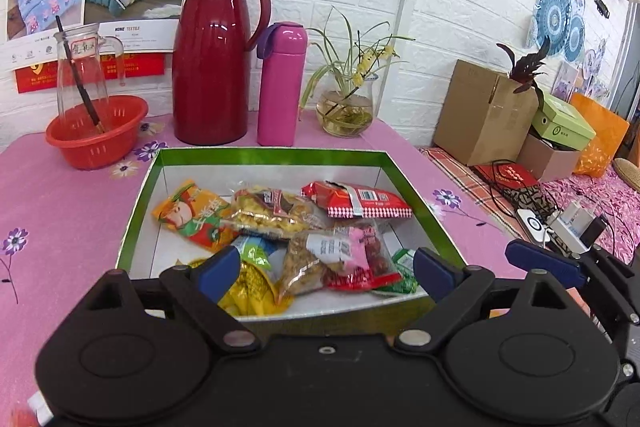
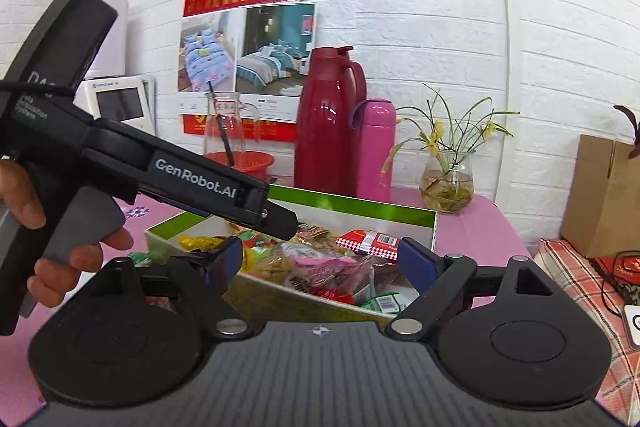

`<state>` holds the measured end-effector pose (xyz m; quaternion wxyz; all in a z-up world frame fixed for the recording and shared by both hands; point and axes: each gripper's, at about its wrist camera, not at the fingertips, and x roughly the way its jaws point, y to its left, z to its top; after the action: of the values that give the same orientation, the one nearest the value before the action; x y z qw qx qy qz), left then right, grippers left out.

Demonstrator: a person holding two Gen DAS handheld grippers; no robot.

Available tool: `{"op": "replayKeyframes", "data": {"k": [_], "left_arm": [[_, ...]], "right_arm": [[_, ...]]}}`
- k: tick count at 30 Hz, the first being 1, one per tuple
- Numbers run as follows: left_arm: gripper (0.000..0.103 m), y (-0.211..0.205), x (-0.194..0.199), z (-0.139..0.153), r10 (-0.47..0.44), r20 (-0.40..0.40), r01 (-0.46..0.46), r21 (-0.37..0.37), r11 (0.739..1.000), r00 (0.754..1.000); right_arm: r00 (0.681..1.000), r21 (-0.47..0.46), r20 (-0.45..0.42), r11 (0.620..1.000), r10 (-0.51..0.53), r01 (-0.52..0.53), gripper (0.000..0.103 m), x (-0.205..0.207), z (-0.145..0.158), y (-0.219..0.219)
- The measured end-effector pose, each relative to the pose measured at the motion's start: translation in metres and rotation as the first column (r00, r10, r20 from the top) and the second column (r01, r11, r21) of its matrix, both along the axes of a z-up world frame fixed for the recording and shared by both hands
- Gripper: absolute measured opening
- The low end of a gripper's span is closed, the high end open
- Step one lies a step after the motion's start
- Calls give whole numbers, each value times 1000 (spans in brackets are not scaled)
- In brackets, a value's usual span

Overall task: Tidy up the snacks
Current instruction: 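Move both tools down to the yellow bread bag beside the box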

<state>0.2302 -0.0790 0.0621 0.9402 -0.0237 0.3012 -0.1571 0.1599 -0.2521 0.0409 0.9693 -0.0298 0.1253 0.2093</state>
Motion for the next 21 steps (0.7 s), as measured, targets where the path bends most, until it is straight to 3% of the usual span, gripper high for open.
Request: {"op": "replayKeyframes", "data": {"k": [11,18,21], "left_arm": [[103,-27,-25,-14,-180,-83,177,-33,984,980],[103,-61,-19,-29,-275,-151,271,-46,961,949],[96,-75,-13,-36,-306,-176,304,-41,952,936]], "right_arm": [[997,-115,-58,993,-47,41,103,-31,-32,-31],[989,-68,-123,995,-85,77,103,-23,-46,-54],[988,-79,-137,995,-78,67,103,-18,-51,-55]]}}
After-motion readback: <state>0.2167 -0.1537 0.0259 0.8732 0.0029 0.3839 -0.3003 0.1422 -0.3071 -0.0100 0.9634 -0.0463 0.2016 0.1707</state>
